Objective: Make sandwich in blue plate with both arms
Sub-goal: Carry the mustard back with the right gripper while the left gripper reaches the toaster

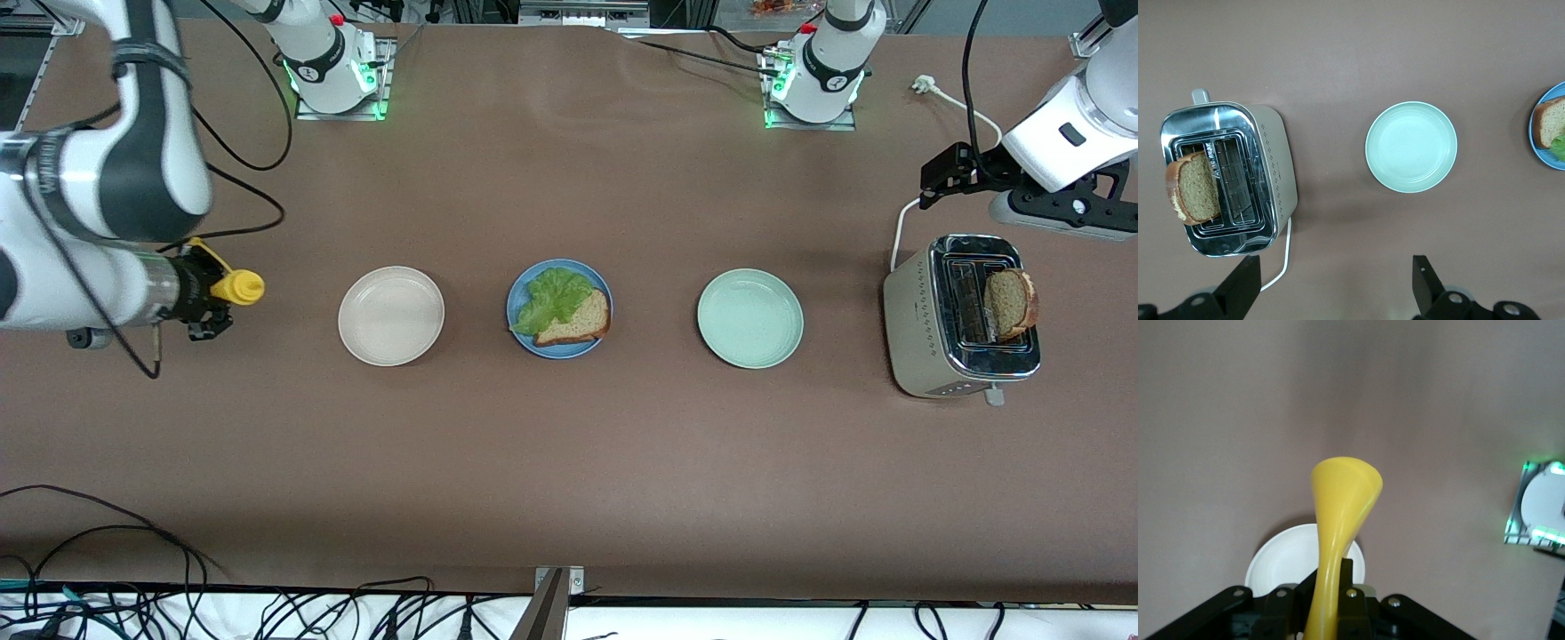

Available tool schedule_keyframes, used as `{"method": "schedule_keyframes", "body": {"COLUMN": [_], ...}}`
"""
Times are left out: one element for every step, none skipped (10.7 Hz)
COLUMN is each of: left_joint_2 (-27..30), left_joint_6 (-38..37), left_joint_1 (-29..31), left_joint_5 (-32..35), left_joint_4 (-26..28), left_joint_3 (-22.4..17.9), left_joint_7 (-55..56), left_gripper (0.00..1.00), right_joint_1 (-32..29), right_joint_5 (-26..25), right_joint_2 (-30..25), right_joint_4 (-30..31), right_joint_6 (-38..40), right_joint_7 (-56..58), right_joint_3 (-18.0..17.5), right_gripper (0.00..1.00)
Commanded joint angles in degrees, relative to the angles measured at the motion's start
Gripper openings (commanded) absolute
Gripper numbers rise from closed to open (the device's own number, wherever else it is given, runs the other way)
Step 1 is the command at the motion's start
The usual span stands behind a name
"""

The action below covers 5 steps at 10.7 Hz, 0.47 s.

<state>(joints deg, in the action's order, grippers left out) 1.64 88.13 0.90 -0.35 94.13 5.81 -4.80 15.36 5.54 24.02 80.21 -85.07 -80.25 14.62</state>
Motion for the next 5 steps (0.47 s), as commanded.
{"method": "schedule_keyframes", "body": {"left_joint_2": [-0.76,-1.28,-2.24,-2.95,-4.43], "left_joint_6": [0.64,0.73,1.25,1.69,2.22], "left_joint_1": [0.59,0.59,0.77,0.68,0.60], "left_joint_5": [-0.97,-0.97,-1.06,-1.06,-0.97], "left_joint_4": [-0.62,-0.62,-0.62,-0.62,-0.62], "left_joint_3": [-0.97,-2.46,-2.91,-3.78,-4.75], "left_joint_7": [-1.18,-1.27,-1.27,-1.27,-1.27], "left_gripper": [1.00,1.00,1.00,1.00,1.00], "right_joint_1": [-5.41,-6.39,-8.05,-9.28,-10.25], "right_joint_5": [6.04,8.15,11.39,13.77,16.92], "right_joint_2": [-4.06,-4.41,-4.33,-3.72,-3.02], "right_joint_4": [9.42,11.61,12.85,13.82,15.23], "right_joint_6": [-6.75,-8.87,-10.71,-12.39,-13.79], "right_joint_7": [14.21,17.90,20.19,23.52,25.82], "right_joint_3": [-1.44,-1.44,-1.44,-1.44,-1.35], "right_gripper": [0.00,0.00,0.00,0.00,0.00]}}
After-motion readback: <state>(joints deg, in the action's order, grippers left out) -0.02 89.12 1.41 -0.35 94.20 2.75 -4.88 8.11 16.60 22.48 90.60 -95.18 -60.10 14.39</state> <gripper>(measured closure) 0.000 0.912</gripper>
